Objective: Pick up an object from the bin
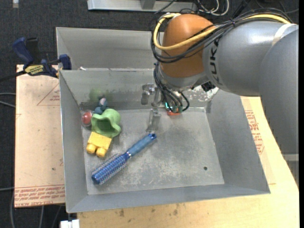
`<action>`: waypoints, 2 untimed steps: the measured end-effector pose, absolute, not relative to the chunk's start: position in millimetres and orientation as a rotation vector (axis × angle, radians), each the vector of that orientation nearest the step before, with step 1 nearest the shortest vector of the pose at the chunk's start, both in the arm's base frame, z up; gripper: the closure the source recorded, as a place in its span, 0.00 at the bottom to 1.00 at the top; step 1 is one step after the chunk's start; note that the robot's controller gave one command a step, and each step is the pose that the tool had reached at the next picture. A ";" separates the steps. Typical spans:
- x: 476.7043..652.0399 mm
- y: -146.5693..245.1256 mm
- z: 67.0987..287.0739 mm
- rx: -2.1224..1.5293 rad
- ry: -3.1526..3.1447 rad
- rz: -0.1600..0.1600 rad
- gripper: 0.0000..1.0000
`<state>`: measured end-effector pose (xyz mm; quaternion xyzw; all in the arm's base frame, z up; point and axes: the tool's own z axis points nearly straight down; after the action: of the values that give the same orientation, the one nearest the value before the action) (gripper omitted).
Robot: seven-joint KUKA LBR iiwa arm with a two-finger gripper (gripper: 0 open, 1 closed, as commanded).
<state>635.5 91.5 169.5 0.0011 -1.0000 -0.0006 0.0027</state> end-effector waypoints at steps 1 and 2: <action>572.2 116.0 83.3 0.422 -3.109 -0.002 0.00; 573.6 115.3 84.8 0.420 -3.113 -0.002 1.00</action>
Offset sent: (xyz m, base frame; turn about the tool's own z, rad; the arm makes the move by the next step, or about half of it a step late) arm -0.0620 0.0236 -0.0841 -0.2686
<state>573.6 115.3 84.8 0.1337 -0.9910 -0.0008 0.0003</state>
